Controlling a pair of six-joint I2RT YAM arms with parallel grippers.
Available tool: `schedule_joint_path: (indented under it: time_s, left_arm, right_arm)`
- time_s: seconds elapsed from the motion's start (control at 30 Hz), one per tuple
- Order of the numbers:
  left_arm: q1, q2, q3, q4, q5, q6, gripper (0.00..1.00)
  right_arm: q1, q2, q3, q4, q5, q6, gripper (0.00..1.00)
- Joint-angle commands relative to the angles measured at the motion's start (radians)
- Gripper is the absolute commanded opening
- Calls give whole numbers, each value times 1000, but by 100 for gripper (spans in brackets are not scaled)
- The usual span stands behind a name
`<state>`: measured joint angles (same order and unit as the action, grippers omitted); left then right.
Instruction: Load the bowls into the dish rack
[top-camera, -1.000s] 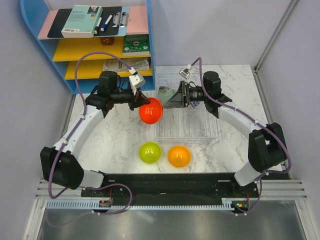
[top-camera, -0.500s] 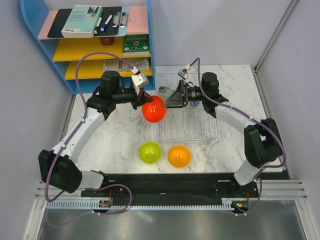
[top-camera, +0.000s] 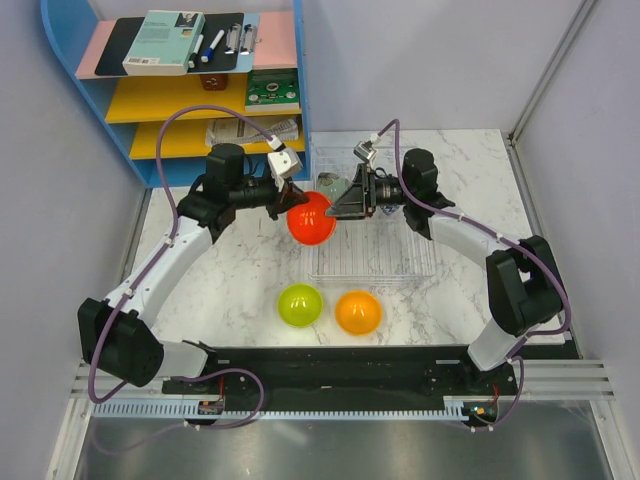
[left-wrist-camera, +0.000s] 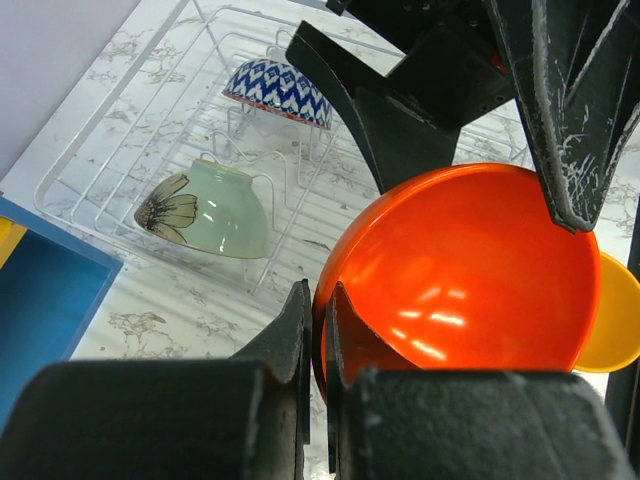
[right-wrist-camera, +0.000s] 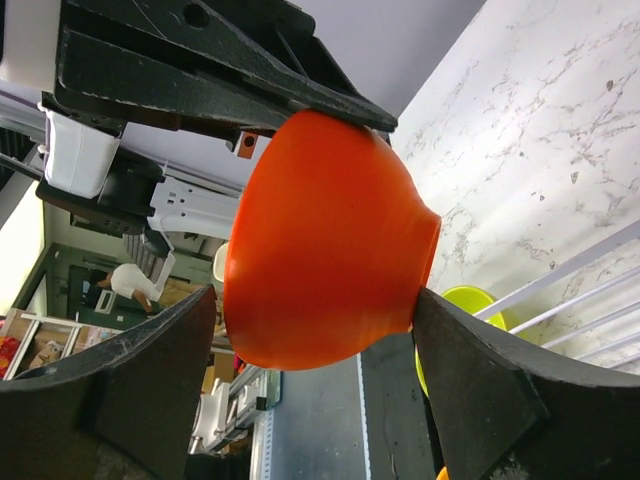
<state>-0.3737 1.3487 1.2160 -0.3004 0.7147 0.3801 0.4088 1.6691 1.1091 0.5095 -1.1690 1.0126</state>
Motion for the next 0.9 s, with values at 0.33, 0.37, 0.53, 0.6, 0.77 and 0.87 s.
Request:
schedule_joint_path:
  time_s: [0.33, 0.37, 0.53, 0.6, 0.77, 0.87]
  left_arm:
    - [-5, -23, -1, 66, 5, -21, 2]
    - [-5, -22, -1, 66, 8, -21, 2]
    - [-5, -16, 2, 63, 6, -24, 10]
    - [-5, -17, 2, 63, 0, -27, 43]
    - [31, -36, -13, 61, -15, -30, 100]
    - [114, -57, -41, 47, 41, -43, 100]
  right_arm:
    - [8, 6, -15, 152, -43, 70, 55]
    - [8, 7, -14, 159, -43, 75, 49]
    - [10, 9, -15, 175, -38, 78, 0]
    - [10, 4, -22, 156, -31, 66, 0]
    - [-2, -32, 6, -69, 9, -156, 0]
    - [-22, -68, 70, -415, 87, -393, 0]
